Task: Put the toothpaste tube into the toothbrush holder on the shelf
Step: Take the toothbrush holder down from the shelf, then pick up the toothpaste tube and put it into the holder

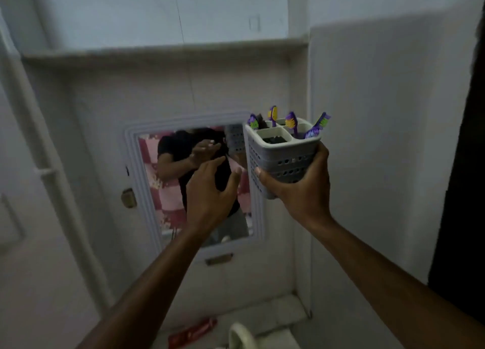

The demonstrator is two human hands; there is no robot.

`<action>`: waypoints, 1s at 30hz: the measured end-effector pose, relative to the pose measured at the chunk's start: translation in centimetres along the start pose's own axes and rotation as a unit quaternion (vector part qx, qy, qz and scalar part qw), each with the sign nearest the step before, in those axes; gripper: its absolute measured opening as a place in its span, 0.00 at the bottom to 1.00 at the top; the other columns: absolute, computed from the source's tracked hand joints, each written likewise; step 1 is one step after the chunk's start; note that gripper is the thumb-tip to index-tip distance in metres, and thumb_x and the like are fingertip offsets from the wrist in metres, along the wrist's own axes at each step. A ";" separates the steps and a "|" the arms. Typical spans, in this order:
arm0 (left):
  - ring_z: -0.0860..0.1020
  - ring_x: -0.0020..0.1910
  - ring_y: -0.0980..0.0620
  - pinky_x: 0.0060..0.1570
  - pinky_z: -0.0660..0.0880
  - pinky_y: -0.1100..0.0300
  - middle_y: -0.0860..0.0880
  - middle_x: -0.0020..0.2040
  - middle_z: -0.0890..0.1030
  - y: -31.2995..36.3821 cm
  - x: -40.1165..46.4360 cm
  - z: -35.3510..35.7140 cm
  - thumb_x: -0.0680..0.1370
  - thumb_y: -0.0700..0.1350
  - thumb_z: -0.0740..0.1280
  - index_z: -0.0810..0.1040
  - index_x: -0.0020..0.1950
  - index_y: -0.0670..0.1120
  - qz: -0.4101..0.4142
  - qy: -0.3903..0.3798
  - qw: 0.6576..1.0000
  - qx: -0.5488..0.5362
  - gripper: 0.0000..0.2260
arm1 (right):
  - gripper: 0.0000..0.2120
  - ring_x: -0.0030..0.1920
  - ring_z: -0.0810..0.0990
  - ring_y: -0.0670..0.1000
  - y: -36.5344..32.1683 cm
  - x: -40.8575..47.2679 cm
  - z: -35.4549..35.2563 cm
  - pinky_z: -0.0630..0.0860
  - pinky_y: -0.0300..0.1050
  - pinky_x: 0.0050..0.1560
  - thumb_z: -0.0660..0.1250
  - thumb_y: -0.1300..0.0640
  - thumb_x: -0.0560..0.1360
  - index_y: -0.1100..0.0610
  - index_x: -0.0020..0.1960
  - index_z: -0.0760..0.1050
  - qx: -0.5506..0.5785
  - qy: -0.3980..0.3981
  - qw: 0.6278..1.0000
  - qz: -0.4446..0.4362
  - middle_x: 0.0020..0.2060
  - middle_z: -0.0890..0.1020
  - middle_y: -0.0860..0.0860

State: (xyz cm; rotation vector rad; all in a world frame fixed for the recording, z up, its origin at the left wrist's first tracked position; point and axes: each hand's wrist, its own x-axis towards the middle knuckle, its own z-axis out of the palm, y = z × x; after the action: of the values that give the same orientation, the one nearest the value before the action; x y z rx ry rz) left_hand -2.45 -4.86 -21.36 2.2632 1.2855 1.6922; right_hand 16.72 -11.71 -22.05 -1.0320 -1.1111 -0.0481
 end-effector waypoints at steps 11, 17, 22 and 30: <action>0.81 0.57 0.63 0.61 0.77 0.60 0.53 0.61 0.85 -9.5 -20.0 2.1 0.81 0.58 0.72 0.84 0.65 0.47 -0.194 -0.143 0.970 -0.034 0.18 | 0.54 0.66 0.84 0.49 9.8 -18.4 -2.0 0.83 0.56 0.63 0.90 0.38 0.58 0.49 0.77 0.68 -0.073 -0.098 0.976 0.183 0.67 0.82 0.45; 0.85 0.53 0.53 0.55 0.81 0.55 0.50 0.55 0.88 -15.4 -31.0 3.6 0.82 0.53 0.73 0.86 0.62 0.45 -0.318 -0.186 0.930 0.002 0.14 | 0.59 0.66 0.77 0.56 15.6 -26.7 -4.9 0.80 0.59 0.63 0.87 0.32 0.57 0.47 0.81 0.67 -0.167 -0.176 0.934 0.262 0.64 0.78 0.51; 0.85 0.57 0.45 0.59 0.80 0.48 0.47 0.57 0.88 -20.7 -37.9 5.0 0.82 0.50 0.73 0.84 0.63 0.44 -0.364 -0.245 0.893 0.104 0.13 | 0.62 0.66 0.80 0.59 19.5 -30.3 -6.0 0.82 0.56 0.59 0.82 0.26 0.54 0.48 0.81 0.65 -0.208 -0.220 0.893 0.333 0.67 0.80 0.54; 0.79 0.66 0.37 0.64 0.75 0.44 0.41 0.70 0.81 -25.9 -36.5 7.1 0.83 0.47 0.69 0.77 0.74 0.44 -0.273 -0.362 0.859 0.237 0.20 | 0.66 0.65 0.82 0.64 25.0 -33.3 -4.3 0.84 0.59 0.56 0.80 0.22 0.52 0.56 0.79 0.65 -0.274 -0.262 0.858 0.347 0.67 0.81 0.57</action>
State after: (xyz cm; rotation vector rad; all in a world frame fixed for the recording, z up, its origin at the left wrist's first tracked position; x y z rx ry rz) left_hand -14.09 -7.62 -65.04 2.0643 1.9533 0.2929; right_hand 16.02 -15.38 -63.70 -2.0036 -1.1646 0.5566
